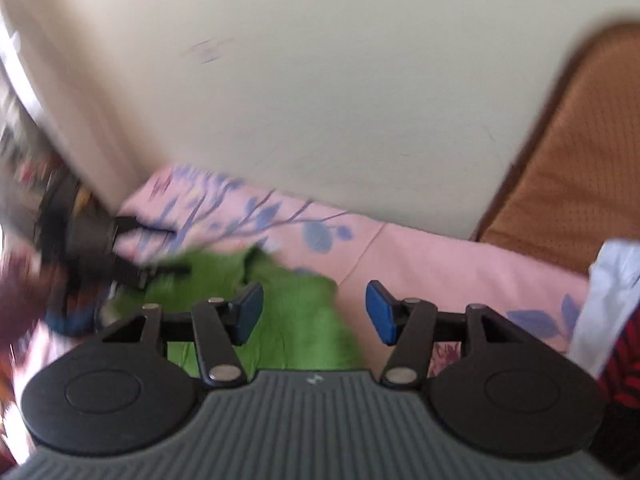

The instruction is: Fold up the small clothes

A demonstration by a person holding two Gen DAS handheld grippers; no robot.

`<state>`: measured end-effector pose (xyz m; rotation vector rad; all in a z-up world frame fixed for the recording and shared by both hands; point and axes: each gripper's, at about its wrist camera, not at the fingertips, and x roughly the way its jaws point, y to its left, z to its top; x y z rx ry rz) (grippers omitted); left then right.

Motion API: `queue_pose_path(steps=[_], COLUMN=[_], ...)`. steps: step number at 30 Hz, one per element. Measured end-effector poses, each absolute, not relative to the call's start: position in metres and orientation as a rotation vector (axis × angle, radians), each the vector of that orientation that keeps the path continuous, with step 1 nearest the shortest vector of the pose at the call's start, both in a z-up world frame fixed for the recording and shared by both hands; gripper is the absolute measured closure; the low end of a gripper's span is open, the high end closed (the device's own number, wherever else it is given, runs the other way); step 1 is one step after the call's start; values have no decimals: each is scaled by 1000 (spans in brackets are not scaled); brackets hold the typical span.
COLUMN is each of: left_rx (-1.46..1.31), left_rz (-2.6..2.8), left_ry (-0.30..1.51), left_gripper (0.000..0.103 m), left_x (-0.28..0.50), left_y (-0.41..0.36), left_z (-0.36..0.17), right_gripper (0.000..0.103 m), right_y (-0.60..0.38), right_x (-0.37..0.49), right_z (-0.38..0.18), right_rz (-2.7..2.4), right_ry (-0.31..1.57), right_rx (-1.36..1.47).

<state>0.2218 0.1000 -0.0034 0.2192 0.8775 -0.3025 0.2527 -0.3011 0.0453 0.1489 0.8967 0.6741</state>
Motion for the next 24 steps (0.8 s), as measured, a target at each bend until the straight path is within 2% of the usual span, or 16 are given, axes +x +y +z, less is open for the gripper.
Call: queue_pose_path(steps=[1, 2, 3, 4, 5, 6, 10, 11, 13, 14, 15, 16, 17, 19, 22, 24], left_rx=[216, 210, 221, 255, 284, 291, 222, 202, 227, 242, 253, 241, 208, 154, 76, 36], left_rz=[-313, -355, -359, -339, -333, -330, -277, -259, -223, -192, -182, -187, -189, -179, -136, -83], left_ry=[869, 873, 872, 869, 864, 852, 789, 804, 862, 840, 846, 851, 830, 758, 670, 638], left_gripper=[39, 66, 81, 86, 89, 90, 90, 90, 84, 77, 76, 76, 76, 76, 63, 61], left_x=[220, 219, 217, 215, 213, 212, 224, 231, 244, 242, 239, 234, 223, 191, 126, 79], left_y=[98, 97, 93, 89, 84, 82, 79, 76, 66, 63, 62, 66, 75, 100, 150, 183], left_z=[-4, -2, 0, 1, 2, 5, 20, 16, -1, -3, 0, 7, 21, 52, 93, 111], right_gripper=[43, 42, 42, 45, 68, 90, 92, 92, 92, 91, 89, 80, 66, 64, 64, 63], right_y=[-297, -293, -288, -284, -279, -278, -263, -262, -257, -258, -259, -260, -260, -271, -278, -273], right_x=[259, 264, 266, 263, 258, 258, 229, 229, 235, 241, 240, 232, 226, 196, 151, 120], right_z=[35, 26, 18, 13, 14, 21, 53, 55, 41, 28, 20, 26, 33, 64, 102, 118], right_rz=[646, 638, 636, 624, 619, 622, 549, 513, 420, 386, 377, 346, 319, 299, 364, 422], right_ry=[927, 964, 999, 1014, 993, 977, 756, 733, 757, 818, 835, 814, 812, 720, 665, 645], right_rx=[151, 149, 143, 120, 88, 49, -42, -44, -81, -99, -98, -117, -130, -115, -120, -138])
